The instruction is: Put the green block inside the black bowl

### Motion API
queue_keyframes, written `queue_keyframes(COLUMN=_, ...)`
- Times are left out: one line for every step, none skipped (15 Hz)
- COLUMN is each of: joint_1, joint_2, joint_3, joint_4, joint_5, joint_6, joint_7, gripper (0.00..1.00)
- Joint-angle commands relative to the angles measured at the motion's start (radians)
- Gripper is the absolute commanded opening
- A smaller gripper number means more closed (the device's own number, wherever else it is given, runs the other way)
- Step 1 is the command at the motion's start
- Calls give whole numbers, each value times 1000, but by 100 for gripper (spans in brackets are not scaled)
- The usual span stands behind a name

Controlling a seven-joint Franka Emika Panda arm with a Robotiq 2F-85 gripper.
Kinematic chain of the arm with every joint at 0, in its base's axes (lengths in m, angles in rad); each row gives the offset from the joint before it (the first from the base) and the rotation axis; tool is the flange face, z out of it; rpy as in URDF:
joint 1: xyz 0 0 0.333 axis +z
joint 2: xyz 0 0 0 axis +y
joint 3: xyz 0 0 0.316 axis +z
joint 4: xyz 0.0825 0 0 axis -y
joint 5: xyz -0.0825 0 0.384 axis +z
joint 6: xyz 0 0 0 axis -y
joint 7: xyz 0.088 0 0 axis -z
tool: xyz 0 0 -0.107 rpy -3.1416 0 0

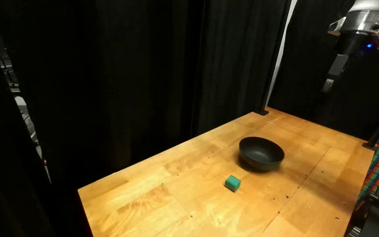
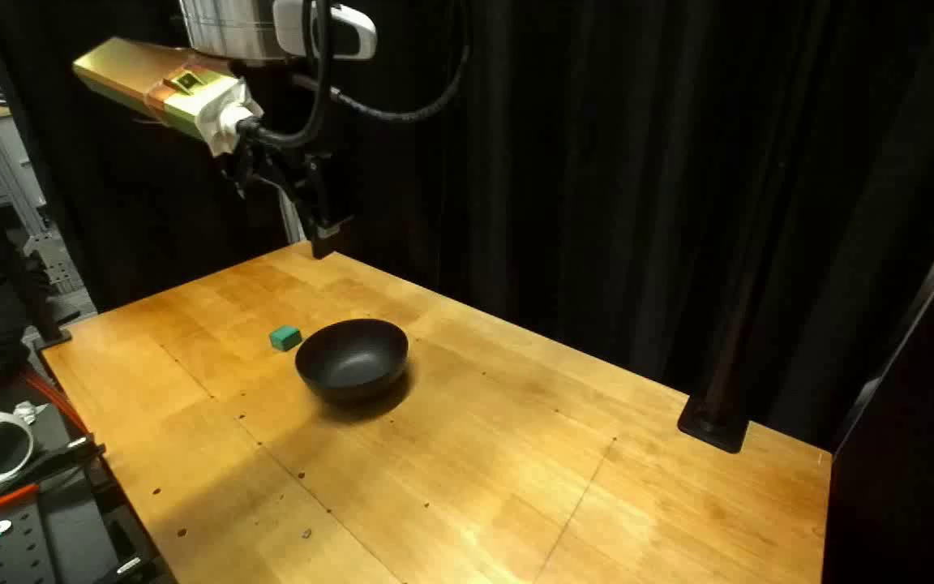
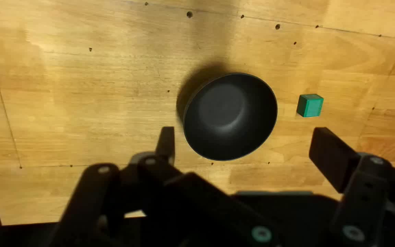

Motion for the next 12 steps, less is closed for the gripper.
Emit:
queue_keyframes(joint_1=-30, joint_2=3, joint_3=29, joint_4=6, joint_5=9, joint_6=-3, joint_7=-7, gripper=100)
queue_keyframes(joint_1=-30, joint_2=1, joint_3=28, joint_4=11, joint_5=9, joint_6=-3, joint_7=-7, gripper=100)
queue_keyframes(joint_1=-30, joint_2=0, joint_3=28, joint_4=14, joint_5=9, joint_6=-3, joint_7=-7, gripper=100)
queue_keyframes(joint_1=-30, joint_2=0, joint_3=28, joint_4=14, joint_5=9, joint_6=-3, joint_7=-7, gripper=100)
queue_keyframes(joint_1=-24, joint_2=14, joint_3=56, joint_4=17, joint_5=-15, joint_6=6, joint_7=25, gripper=100)
queue_keyframes(joint_1=-7, joint_2=45, joint_3=109, joint_4=9, joint_5=-53, joint_6=26, joint_7=79, gripper=100)
queue_keyframes(joint_1=4, joint_2=60, joint_3=136, joint_4=5, joint_5=-65, joint_6=33, joint_7=96, gripper=100)
queue_keyframes(joint_1=28, joint_2=89, joint_3=178, joint_4=-5, joint_5=-65, joint_6=45, joint_7=119, gripper=100)
queue_keyframes(joint_1=44, joint_2=115, joint_3=209, joint_4=-6, joint_5=-60, joint_6=55, joint_7=127, gripper=100)
queue_keyframes(joint_1=65, joint_2=146, joint_3=245, joint_4=-9, joint_5=-48, joint_6=80, joint_7=139, gripper=100)
queue_keyframes(joint_1=86, joint_2=186, joint_3=284, joint_4=-6, joint_5=-43, joint_6=108, joint_7=163, gripper=100)
queue_keyframes(joint_1=106, joint_2=227, joint_3=321, joint_4=-15, joint_5=-44, joint_6=177, joint_7=190, gripper=100)
